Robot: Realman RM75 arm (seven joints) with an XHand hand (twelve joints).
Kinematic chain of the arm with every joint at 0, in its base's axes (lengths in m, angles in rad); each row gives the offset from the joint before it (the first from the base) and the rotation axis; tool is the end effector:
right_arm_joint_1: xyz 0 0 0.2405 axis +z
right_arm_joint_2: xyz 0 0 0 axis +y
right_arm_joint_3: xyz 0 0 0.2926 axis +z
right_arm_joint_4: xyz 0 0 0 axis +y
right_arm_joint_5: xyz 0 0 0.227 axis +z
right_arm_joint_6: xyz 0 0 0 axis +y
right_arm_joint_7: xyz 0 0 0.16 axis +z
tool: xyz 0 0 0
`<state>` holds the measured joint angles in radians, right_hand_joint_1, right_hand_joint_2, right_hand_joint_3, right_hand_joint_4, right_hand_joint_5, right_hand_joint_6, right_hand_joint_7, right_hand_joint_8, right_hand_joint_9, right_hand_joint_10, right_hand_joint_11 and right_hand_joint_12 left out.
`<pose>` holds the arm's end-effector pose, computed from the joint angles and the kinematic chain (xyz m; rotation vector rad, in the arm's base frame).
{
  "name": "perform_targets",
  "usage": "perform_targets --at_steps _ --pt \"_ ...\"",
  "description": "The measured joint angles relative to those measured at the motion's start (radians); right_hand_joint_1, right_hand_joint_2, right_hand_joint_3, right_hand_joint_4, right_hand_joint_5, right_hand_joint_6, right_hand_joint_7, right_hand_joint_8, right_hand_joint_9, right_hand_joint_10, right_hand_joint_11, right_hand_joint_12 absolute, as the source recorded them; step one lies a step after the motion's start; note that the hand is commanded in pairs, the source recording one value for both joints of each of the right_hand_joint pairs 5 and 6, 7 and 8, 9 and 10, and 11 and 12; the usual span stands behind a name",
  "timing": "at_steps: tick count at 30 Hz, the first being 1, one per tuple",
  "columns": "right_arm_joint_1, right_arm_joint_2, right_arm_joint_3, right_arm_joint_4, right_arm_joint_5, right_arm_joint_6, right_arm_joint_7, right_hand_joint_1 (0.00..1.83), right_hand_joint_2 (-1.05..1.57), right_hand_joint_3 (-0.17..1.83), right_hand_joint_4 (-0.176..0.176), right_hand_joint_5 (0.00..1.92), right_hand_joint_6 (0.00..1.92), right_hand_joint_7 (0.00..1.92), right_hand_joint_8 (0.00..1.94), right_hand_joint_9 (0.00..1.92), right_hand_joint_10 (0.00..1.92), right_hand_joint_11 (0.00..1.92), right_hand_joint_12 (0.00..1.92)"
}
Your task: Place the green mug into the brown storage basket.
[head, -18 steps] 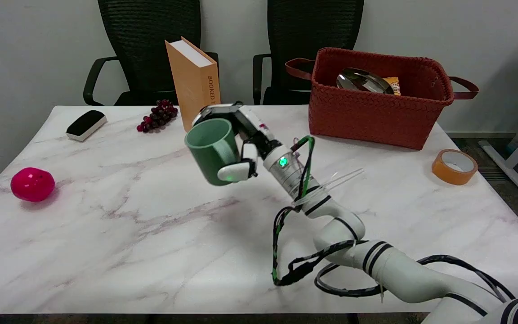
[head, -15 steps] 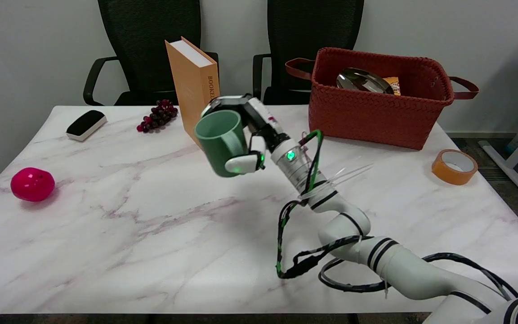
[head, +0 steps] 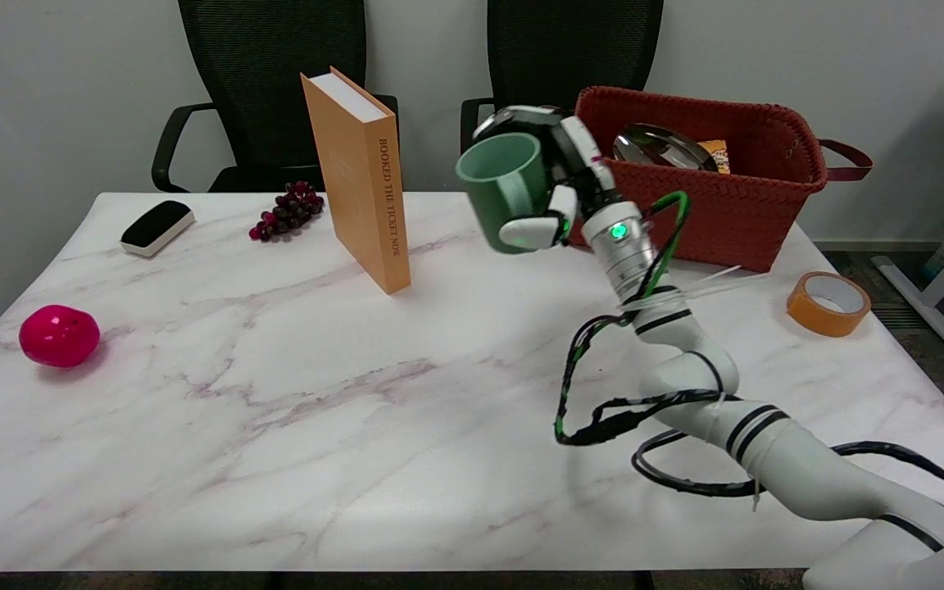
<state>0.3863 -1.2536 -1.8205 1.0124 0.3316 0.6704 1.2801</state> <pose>-0.2372 -0.4698 0.3131 1.6656 -0.7007 1.2667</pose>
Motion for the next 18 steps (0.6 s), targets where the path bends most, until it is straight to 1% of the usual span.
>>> perform_targets --at_steps 10,18 --pt "0.003 0.07 0.104 0.02 0.08 0.0 -0.077 1.28 -0.33 1.49 0.0 0.9 0.9 1.26 1.26 1.33 1.33 1.77 1.77" --pt "0.051 0.118 0.169 -0.008 0.11 -0.021 -0.112 1.28 -0.33 1.49 0.0 0.89 0.89 1.26 1.26 1.33 1.33 1.76 1.76"
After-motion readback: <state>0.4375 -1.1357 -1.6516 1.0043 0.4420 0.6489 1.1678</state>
